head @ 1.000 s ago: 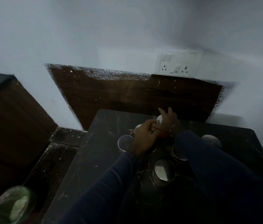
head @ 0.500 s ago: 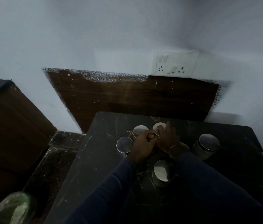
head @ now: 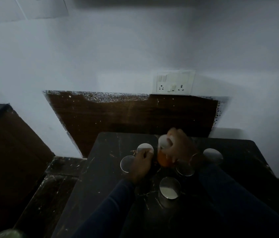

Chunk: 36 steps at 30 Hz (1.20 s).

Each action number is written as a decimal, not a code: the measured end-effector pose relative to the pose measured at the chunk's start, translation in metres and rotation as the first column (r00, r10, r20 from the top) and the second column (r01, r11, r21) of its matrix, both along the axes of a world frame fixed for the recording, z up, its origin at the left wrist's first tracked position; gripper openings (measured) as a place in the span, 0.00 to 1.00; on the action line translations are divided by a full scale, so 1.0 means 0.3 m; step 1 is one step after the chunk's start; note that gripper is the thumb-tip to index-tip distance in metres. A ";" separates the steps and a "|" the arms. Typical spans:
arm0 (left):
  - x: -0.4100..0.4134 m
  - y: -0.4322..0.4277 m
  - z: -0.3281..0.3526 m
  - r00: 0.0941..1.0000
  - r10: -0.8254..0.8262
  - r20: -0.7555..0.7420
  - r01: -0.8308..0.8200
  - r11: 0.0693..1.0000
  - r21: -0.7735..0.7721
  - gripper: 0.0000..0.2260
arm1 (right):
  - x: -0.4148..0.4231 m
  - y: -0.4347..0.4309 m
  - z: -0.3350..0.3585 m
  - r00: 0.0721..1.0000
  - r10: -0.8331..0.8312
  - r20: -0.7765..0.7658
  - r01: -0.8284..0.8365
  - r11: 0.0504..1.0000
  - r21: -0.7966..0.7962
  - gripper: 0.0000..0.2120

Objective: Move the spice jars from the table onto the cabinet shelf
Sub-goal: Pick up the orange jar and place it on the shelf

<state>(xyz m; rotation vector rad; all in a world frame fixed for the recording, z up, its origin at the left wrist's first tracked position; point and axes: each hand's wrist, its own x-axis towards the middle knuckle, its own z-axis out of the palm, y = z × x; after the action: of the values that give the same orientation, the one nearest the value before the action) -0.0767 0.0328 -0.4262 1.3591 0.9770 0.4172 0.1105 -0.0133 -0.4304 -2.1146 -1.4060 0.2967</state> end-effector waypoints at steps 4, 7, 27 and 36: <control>0.027 -0.013 0.027 0.988 0.029 0.149 0.028 0.929 -0.369 0.26 | 0.062 -0.077 0.253 0.948 0.158 -0.275 -0.126 0.983 0.132 0.23; 0.020 -0.014 0.033 0.901 0.086 0.425 0.242 0.713 -0.658 0.29 | 0.048 -0.090 0.285 0.768 0.251 -0.590 -0.115 0.959 0.259 0.20; -0.006 -0.038 0.169 0.920 0.050 0.388 -0.097 0.990 0.102 0.11 | -0.197 -0.046 0.108 0.099 0.315 -0.944 0.405 0.854 0.327 0.25; -0.002 -0.010 0.211 0.939 -0.025 0.344 -0.025 0.990 0.140 0.15 | -0.195 -0.030 0.245 0.352 0.089 -0.932 0.381 0.896 0.229 0.28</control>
<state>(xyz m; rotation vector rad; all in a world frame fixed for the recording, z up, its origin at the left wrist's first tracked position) -0.0772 0.0297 -0.3628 1.3556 0.6657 0.7111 0.0520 -0.0224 -0.3569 -1.2368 -0.4616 0.8837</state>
